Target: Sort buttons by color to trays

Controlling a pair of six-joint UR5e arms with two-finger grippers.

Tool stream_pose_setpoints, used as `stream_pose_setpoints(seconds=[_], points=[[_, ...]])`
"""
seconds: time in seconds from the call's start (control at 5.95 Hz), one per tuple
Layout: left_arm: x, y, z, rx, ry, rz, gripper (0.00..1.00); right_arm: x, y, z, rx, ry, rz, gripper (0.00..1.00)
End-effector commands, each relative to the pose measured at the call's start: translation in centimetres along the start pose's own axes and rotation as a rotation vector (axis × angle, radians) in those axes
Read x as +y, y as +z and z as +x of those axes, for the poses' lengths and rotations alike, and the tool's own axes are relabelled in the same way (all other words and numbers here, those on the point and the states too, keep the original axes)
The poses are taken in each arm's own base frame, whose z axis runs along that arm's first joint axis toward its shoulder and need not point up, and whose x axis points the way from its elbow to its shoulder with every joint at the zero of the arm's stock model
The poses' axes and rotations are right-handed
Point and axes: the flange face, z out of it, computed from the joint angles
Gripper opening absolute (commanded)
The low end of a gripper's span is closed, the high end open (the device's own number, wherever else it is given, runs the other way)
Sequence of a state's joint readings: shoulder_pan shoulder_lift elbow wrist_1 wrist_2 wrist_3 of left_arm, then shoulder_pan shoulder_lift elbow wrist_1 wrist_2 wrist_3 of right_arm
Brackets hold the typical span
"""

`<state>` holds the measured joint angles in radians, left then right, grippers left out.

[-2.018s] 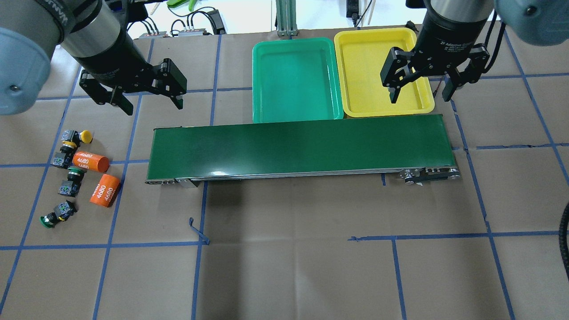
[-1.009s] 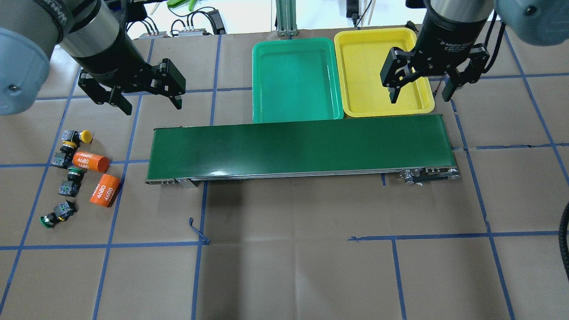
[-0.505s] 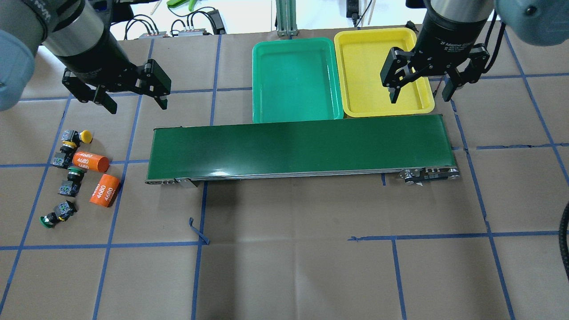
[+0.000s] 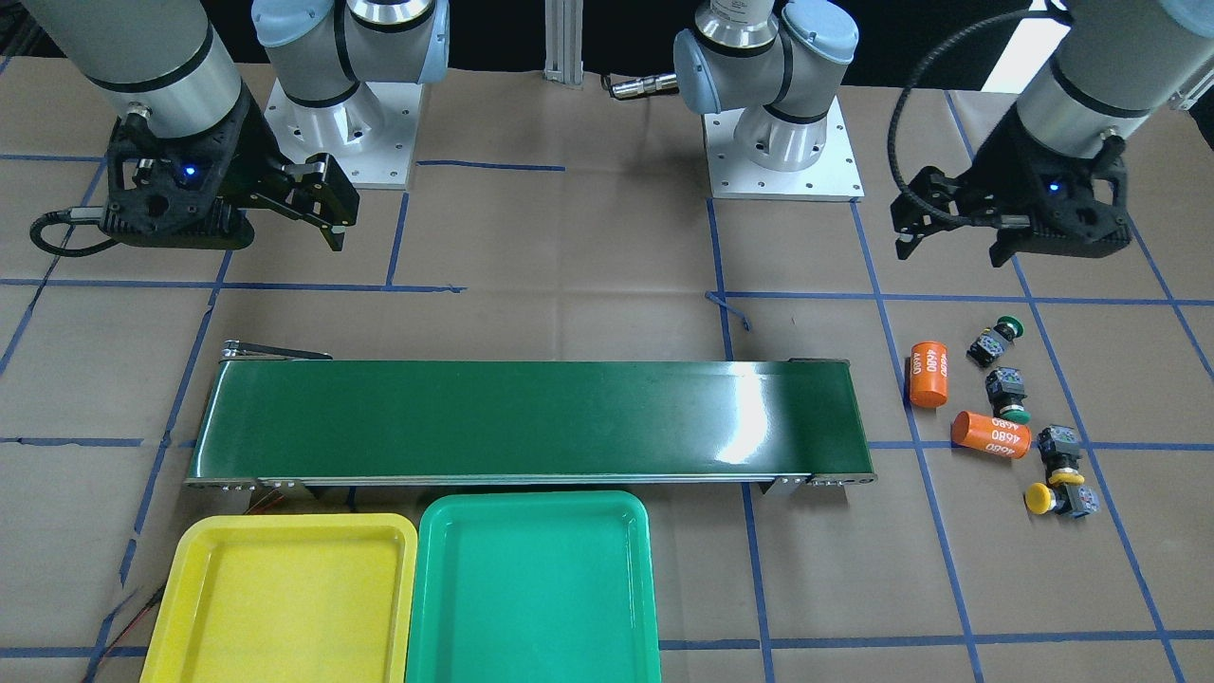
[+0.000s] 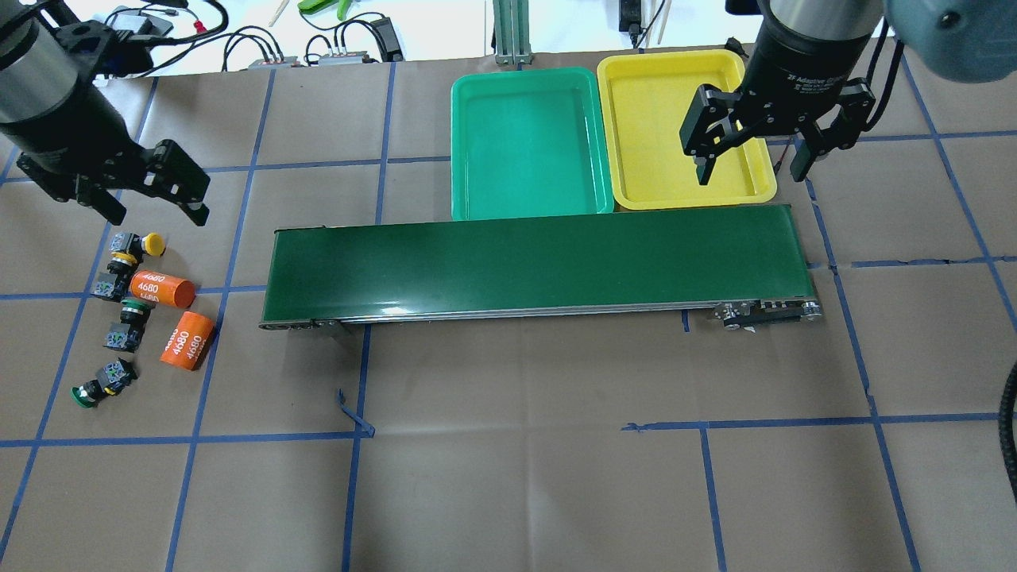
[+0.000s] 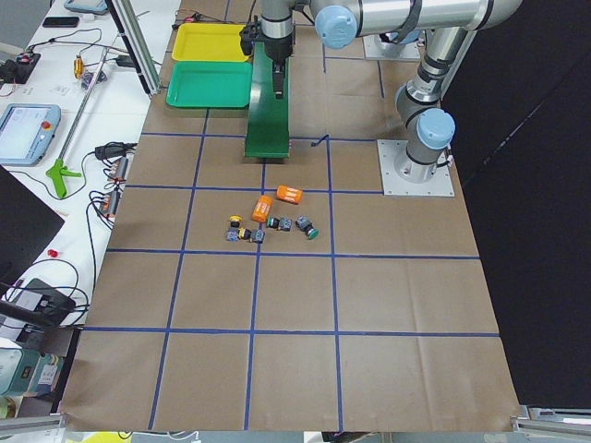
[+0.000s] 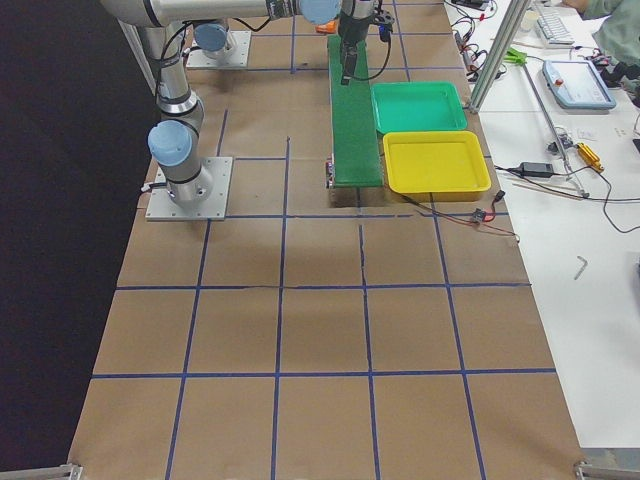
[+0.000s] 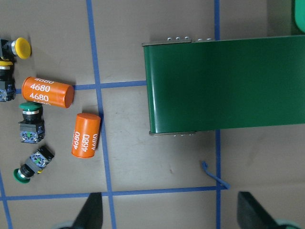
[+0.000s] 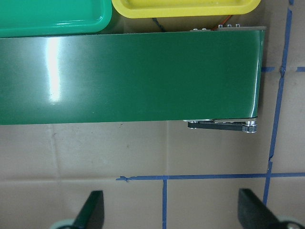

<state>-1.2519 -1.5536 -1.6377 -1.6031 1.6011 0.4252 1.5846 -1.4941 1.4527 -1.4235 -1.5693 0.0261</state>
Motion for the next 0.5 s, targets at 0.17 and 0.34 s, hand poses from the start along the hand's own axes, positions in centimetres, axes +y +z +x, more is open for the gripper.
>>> stream_pose_setpoints(seconds=[0.17, 0.34], points=[[2.7, 11.4, -11.6, -0.001, 0.146, -0.04, 0.98, 0.0, 0.0, -0.1, -0.001, -0.002, 0.0, 1.0], [2.0, 15.4, -12.3, -0.03, 0.18, -0.006, 0.98, 0.0, 0.0, 0.0, 0.0, 0.0, 0.0, 1.0]])
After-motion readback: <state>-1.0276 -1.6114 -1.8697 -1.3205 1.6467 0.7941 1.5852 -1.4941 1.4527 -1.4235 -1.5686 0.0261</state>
